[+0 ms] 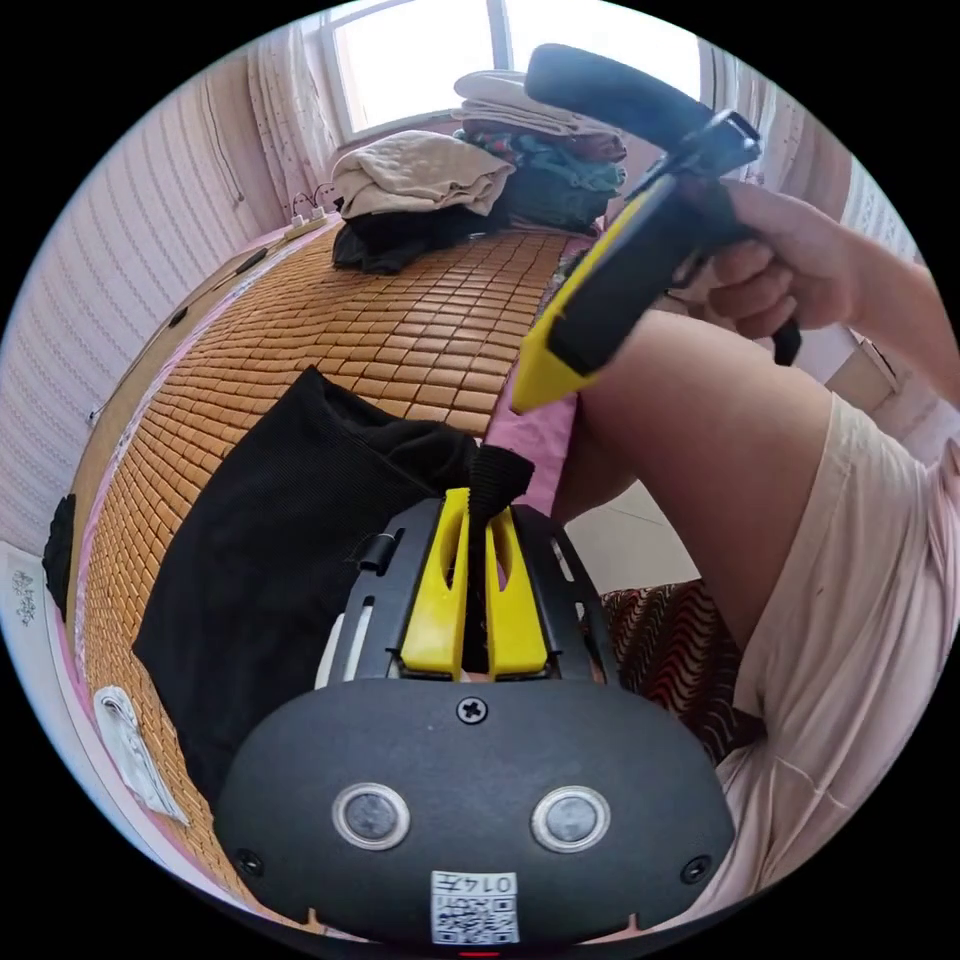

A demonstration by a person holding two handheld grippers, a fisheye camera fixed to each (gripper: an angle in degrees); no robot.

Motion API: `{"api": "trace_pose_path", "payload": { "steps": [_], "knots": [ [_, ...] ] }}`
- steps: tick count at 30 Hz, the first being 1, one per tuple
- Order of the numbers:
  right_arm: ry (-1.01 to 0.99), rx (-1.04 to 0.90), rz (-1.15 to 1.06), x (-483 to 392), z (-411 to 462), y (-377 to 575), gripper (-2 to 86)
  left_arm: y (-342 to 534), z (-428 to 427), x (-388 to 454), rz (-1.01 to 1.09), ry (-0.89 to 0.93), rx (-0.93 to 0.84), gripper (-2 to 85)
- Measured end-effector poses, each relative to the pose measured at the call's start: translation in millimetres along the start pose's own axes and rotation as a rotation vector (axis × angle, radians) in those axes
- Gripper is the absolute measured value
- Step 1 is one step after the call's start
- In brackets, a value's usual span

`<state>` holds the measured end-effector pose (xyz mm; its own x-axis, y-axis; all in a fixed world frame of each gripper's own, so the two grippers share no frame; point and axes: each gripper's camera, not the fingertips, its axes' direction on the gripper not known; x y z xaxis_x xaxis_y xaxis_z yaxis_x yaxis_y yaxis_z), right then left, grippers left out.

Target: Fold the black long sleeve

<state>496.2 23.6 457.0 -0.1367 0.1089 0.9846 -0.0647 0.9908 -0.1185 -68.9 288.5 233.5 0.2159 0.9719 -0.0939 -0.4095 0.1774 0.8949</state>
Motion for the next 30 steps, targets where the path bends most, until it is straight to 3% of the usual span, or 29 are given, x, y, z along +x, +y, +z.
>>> {"api": "trace_pose_path", "payload": {
  "steps": [7, 9, 11, 16, 20, 24, 30],
  "knots": [
    [0.072, 0.193, 0.250, 96, 18, -46, 14.0, 34, -62, 4, 0.017, 0.108, 0.085, -0.9],
    [0.078, 0.249, 0.304, 110, 19, -45, 12.6, 44, -77, 0, 0.011, 0.141, 0.101, -0.9],
    [0.017, 0.260, 0.333, 125, 19, -37, 5.7, 54, -99, -12, -0.005, 0.177, 0.146, -0.9],
    [-0.147, 0.392, 0.359, 152, -15, -1, 2.7, 50, -129, -48, -0.050, 0.216, 0.234, -0.9],
    [-0.057, 0.479, 0.264, 129, -66, 2, 2.1, 33, -160, -93, -0.157, 0.301, 0.386, -0.9],
    [0.026, 0.458, 0.177, 97, -73, -34, 1.9, 42, -181, -138, -0.298, 0.283, 0.470, -0.9],
    [0.073, 0.216, -0.032, 36, 52, -149, 1.7, 103, -193, -228, -0.647, 0.242, 0.407, -0.9]
  ]
}}
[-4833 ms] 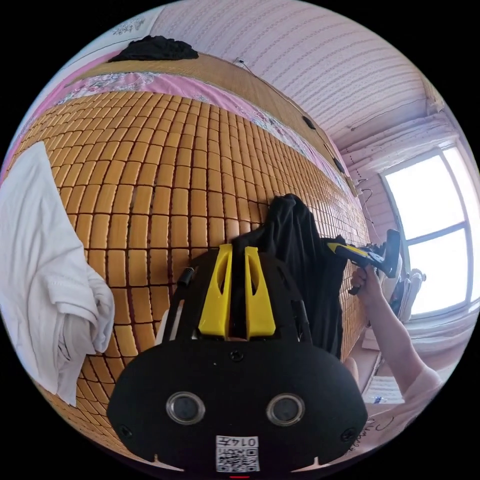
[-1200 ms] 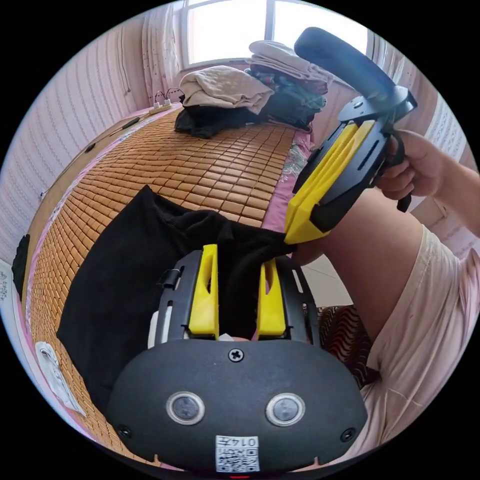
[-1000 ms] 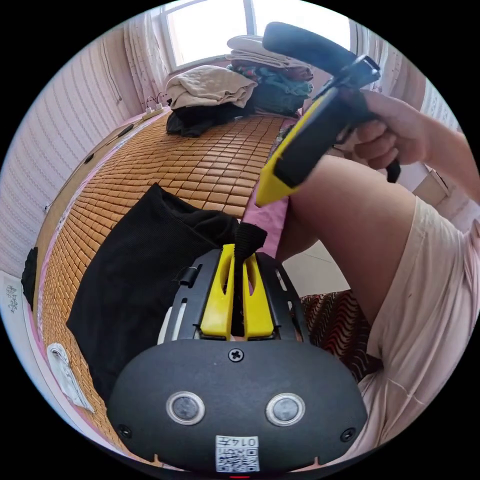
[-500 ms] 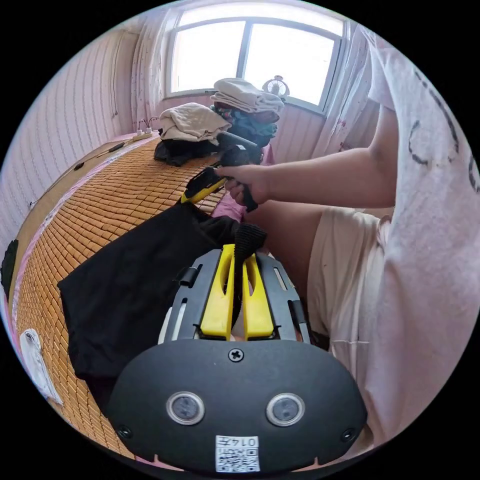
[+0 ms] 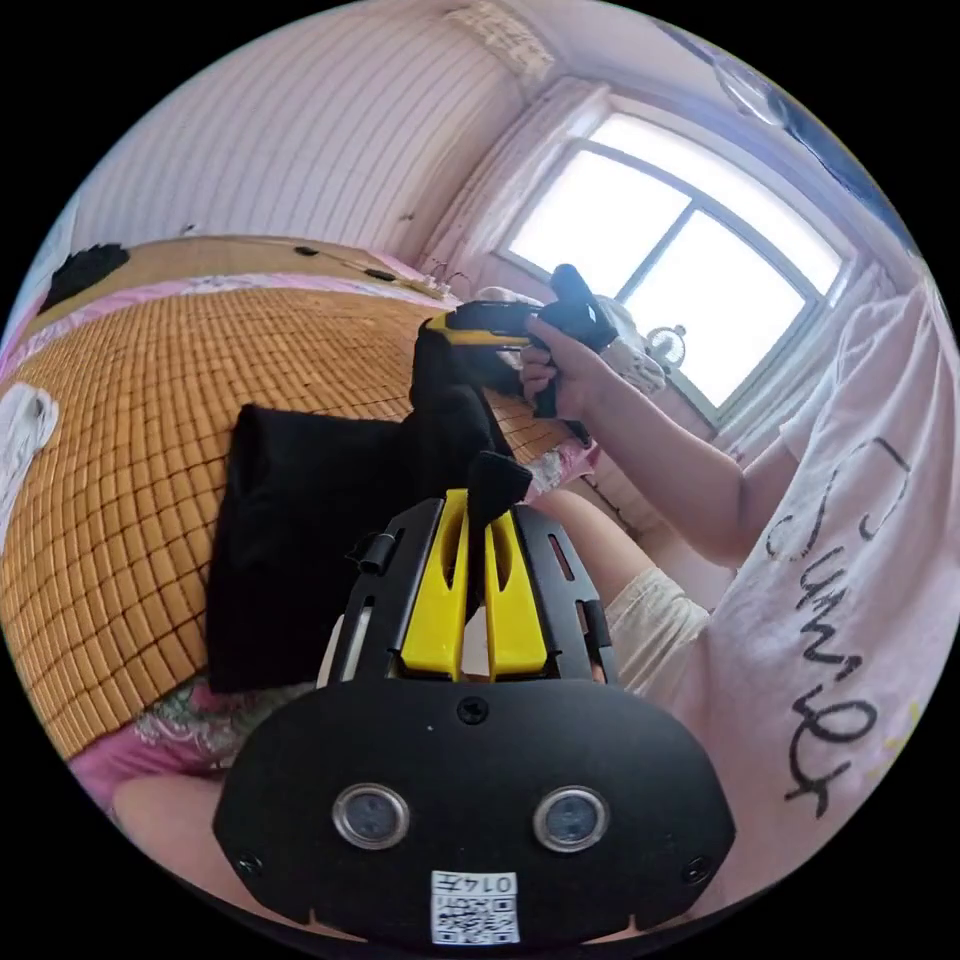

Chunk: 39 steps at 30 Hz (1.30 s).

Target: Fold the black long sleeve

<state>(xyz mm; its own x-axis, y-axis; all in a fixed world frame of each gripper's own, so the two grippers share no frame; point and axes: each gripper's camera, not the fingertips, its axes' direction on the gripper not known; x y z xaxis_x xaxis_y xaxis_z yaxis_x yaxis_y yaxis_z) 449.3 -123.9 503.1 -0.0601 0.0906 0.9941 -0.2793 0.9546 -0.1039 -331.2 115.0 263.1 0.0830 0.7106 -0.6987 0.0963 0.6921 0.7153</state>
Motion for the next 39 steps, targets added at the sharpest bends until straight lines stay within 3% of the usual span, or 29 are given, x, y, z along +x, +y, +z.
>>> {"api": "trace_pose_path", "payload": {
  "steps": [5, 12, 17, 20, 22, 25, 30, 34, 39],
  "knots": [
    [0.067, -0.193, -0.007, -20, 173, -37, 1.2, -19, -5, -100, -0.320, -0.089, -0.076, -0.7],
    [-0.042, -0.256, -0.092, 1, 240, -24, 0.7, -35, 3, -173, -0.537, -0.041, -0.253, 3.2],
    [0.156, -0.297, -0.390, 6, 253, 5, 5.5, -43, -26, -178, -0.504, -0.185, -0.368, 4.7],
    [0.223, -0.436, -0.493, 24, 293, 26, 14.8, -53, -46, -178, -0.495, -0.224, -0.330, 5.4],
    [0.214, -0.502, -0.513, 37, 319, 40, 16.3, -66, -48, -176, -0.469, -0.226, -0.291, 6.8],
    [0.206, -0.538, -0.551, 52, 346, 59, 15.4, -92, -26, -171, -0.415, -0.237, -0.265, 11.0],
    [0.163, -0.586, -0.605, 67, 374, 92, 9.3, -118, 47, -160, -0.355, -0.201, -0.477, 14.4],
    [0.183, -0.550, -0.677, 79, 376, 121, 6.0, -124, 58, -144, -0.274, -0.349, -0.522, 6.5],
    [0.108, -0.378, -0.670, 104, 337, 157, 4.4, -122, 43, -129, -0.252, -0.291, -0.494, 0.3]
  ]
}}
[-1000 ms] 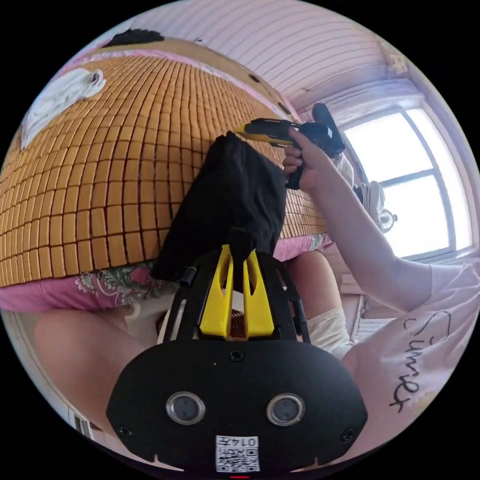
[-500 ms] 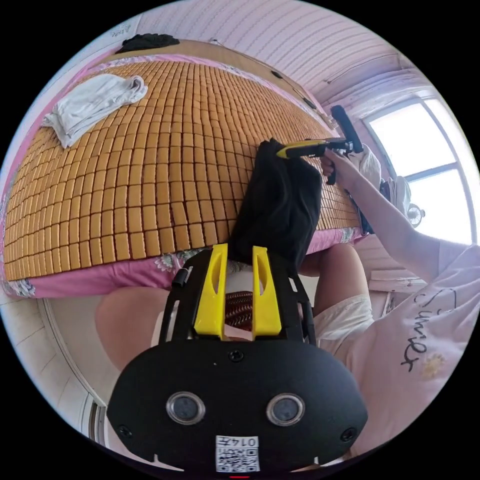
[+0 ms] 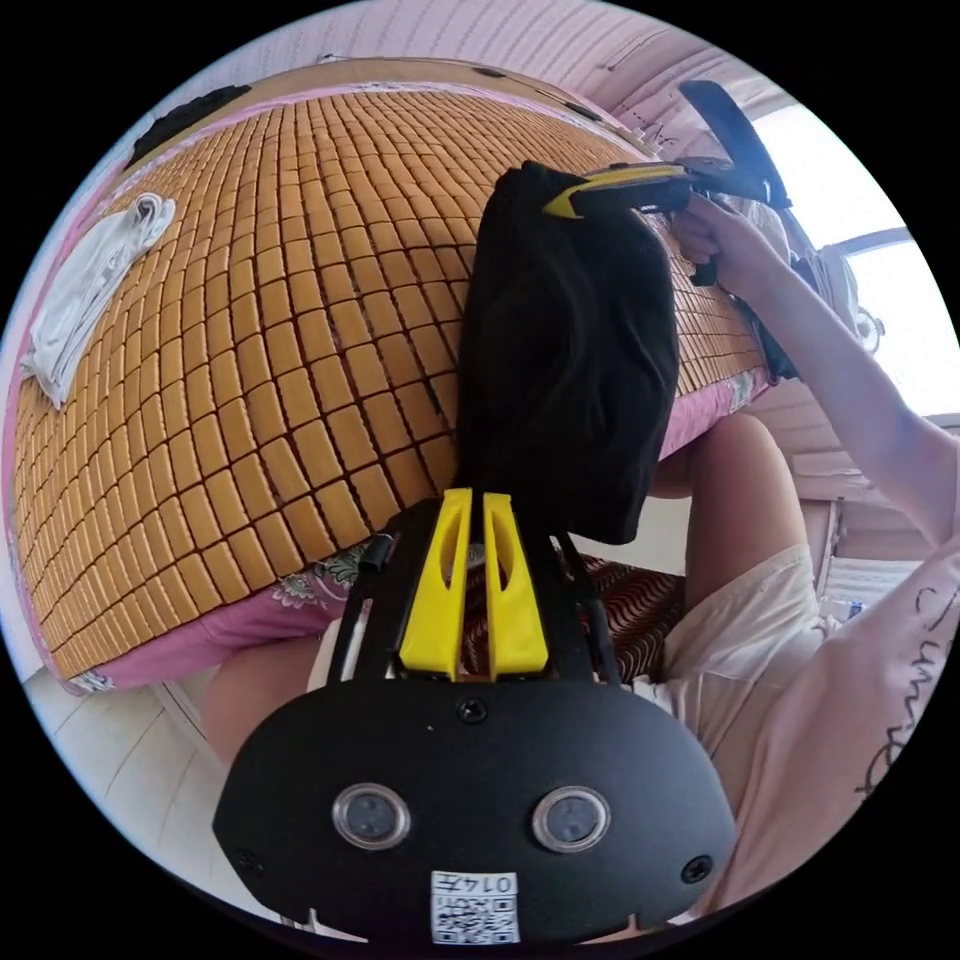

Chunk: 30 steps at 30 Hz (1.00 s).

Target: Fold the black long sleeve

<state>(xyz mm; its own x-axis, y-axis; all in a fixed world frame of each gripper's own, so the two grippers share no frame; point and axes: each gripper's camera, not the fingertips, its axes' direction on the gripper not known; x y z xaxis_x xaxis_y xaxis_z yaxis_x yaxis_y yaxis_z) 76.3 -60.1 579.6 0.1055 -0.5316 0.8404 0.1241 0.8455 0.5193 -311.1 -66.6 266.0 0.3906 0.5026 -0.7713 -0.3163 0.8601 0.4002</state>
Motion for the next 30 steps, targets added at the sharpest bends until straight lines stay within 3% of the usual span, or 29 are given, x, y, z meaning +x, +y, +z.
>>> {"api": "trace_pose_path", "payload": {
  "steps": [8, 15, 18, 22, 24, 27, 30],
  "knots": [
    [-0.055, 0.248, 0.005, -6, -30, 97, 3.1, 63, -99, 41, 0.162, 0.021, 0.188, -1.0],
    [-0.048, 0.321, -0.141, -14, -35, 69, 2.7, 102, -182, 36, 0.150, 0.053, 0.399, -1.0],
    [-0.041, 0.345, -0.313, -26, -44, -4, 2.9, 115, -225, 8, 0.111, 0.005, 0.546, -0.9],
    [0.062, 0.223, -0.593, -82, -14, -192, 4.3, 115, -280, -70, 0.006, -0.084, 0.722, -0.7],
    [0.164, 0.182, -0.583, -105, 28, -288, 6.2, 101, -299, -127, -0.089, -0.110, 0.777, -0.1],
    [0.362, 0.028, -0.391, -104, 132, -402, 11.1, 74, -300, -260, -0.369, -0.144, 0.754, 3.3],
    [0.207, -0.009, -0.236, -74, 211, -399, 12.7, 80, -275, -362, -0.576, -0.091, 0.688, 5.8]
  ]
}}
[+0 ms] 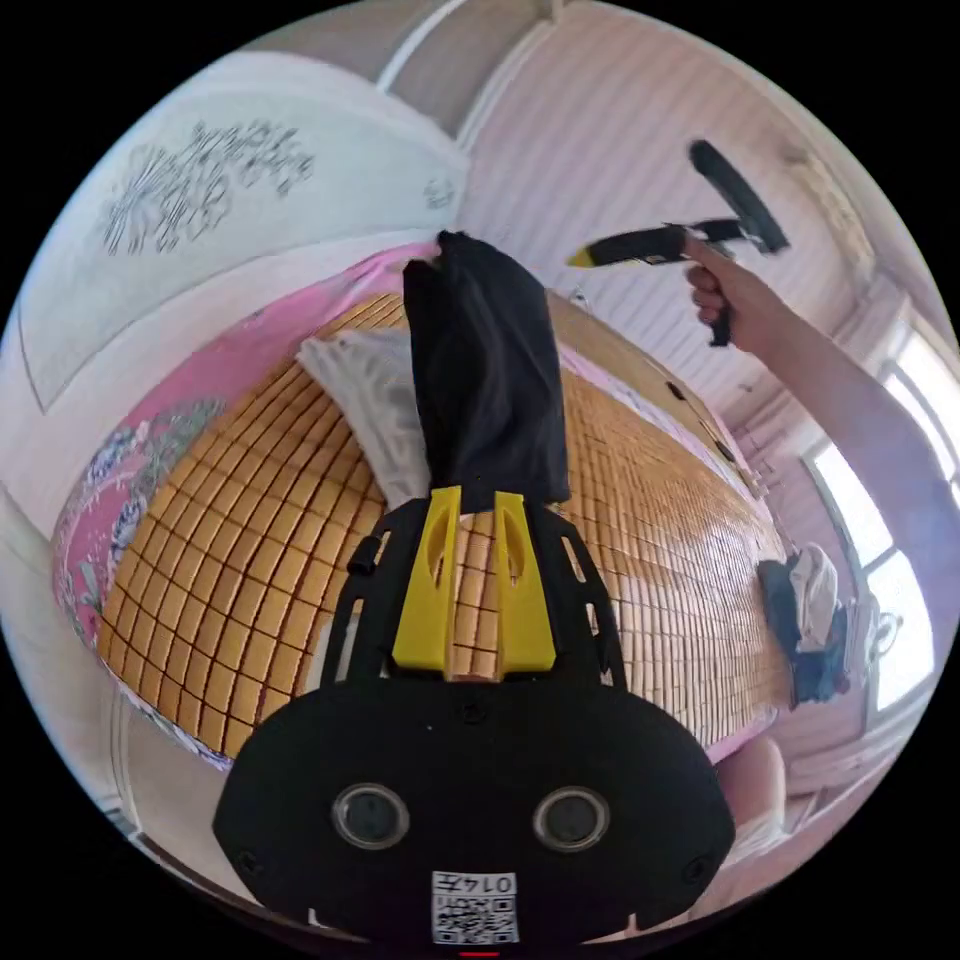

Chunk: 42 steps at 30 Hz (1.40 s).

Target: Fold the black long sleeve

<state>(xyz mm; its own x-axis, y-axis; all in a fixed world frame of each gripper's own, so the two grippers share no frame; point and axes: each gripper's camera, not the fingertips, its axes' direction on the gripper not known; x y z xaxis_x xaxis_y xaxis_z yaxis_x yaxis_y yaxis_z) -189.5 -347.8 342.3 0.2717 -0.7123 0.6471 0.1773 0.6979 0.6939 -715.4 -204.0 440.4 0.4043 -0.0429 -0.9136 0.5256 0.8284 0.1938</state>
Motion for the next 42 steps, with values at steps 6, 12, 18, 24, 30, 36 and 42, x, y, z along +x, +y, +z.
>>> {"api": "trace_pose_path", "payload": {
  "steps": [6, 12, 18, 24, 30, 36, 42],
  "knots": [
    [-0.083, -0.109, 0.039, 22, 105, 90, 11.4, 18, 22, -41, 0.015, 0.016, -0.078, 6.3],
    [-0.126, -0.037, 0.134, 65, 106, 130, 13.0, -19, 25, -49, 0.048, 0.021, -0.057, 6.9],
    [-0.276, -0.133, 0.242, 89, 142, 146, 13.3, -79, 58, -72, -0.080, 0.033, -0.081, 12.4],
    [-0.418, -0.070, 0.259, 105, 126, 150, 3.2, -97, 103, -53, -0.070, 0.008, -0.206, 7.0],
    [-0.429, 0.097, 0.184, 107, 39, 166, 1.0, -104, 80, -5, 0.081, -0.107, -0.171, 4.6],
    [-0.432, 0.232, 0.077, 45, -64, 249, 0.8, -51, 28, 42, 0.249, -0.030, -0.165, 4.2],
    [-0.627, -0.035, -0.029, -88, -66, 362, 2.3, 123, 29, 35, 0.248, 0.179, -0.423, 4.7]
  ]
}}
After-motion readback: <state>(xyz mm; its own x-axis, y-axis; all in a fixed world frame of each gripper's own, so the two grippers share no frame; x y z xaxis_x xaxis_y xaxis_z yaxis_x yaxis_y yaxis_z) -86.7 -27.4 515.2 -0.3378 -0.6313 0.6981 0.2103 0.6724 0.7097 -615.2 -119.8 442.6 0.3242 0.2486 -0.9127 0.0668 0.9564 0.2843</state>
